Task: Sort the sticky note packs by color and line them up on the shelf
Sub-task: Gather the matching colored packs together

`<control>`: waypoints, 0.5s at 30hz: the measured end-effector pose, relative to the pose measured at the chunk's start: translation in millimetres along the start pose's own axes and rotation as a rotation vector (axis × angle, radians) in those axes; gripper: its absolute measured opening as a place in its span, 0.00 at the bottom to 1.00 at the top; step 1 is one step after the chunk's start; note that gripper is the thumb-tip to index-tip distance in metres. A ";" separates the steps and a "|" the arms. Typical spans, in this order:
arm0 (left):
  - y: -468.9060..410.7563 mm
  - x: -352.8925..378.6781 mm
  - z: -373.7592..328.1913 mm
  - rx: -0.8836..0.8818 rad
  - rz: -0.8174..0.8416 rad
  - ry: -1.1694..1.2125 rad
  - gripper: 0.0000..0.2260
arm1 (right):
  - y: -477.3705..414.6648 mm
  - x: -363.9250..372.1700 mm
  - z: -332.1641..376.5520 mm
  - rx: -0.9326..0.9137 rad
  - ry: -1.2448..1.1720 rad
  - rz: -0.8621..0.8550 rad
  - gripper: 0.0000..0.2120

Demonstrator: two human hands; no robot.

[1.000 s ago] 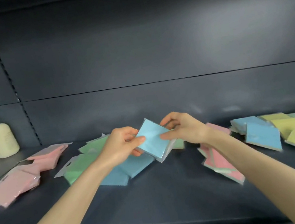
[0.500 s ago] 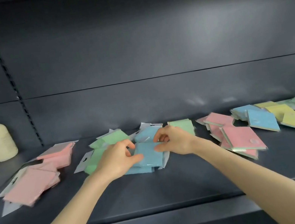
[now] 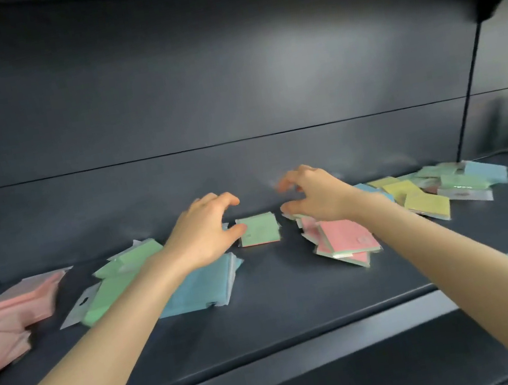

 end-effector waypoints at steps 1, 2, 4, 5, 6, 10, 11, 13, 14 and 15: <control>-6.2 1.8 -11.8 0.030 -0.018 0.001 0.20 | 3.4 -11.7 -9.1 0.013 0.017 -0.022 0.19; -12.1 4.3 -24.4 0.058 -0.033 0.001 0.20 | 8.0 -24.0 -18.9 0.032 0.032 -0.041 0.19; -22.4 11.6 -51.6 0.109 -0.055 -0.001 0.21 | 19.2 -46.7 -41.2 0.072 0.058 -0.072 0.19; -27.0 16.4 -66.1 0.135 -0.062 -0.003 0.21 | 26.0 -57.8 -53.8 0.091 0.070 -0.085 0.19; -31.3 21.7 -81.5 0.161 -0.063 -0.003 0.21 | 33.8 -68.7 -66.9 0.107 0.080 -0.097 0.19; -43.2 51.0 -147.0 0.228 -0.053 0.000 0.21 | 71.4 -106.5 -123.7 0.170 0.116 -0.119 0.20; -45.0 60.4 -164.0 0.234 -0.052 0.003 0.21 | 81.5 -115.1 -138.8 0.183 0.129 -0.120 0.21; -48.0 81.2 -199.4 0.234 -0.033 0.013 0.21 | 101.4 -132.9 -169.3 0.199 0.153 -0.123 0.21; -49.3 92.2 -217.2 0.237 -0.015 0.012 0.21 | 111.5 -141.8 -184.4 0.207 0.163 -0.122 0.21; -50.4 103.2 -235.7 0.247 0.002 0.006 0.20 | 121.4 -150.3 -200.0 0.217 0.169 -0.118 0.20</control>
Point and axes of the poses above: each hand's wrist, its own y-axis away from the middle knuckle, its own x-axis out of the palm, z = x × y, the point moved 4 cm from there along -y, towards the middle knuckle, and after that the axes turned 9 degrees about -z, right-handed, at the moved point
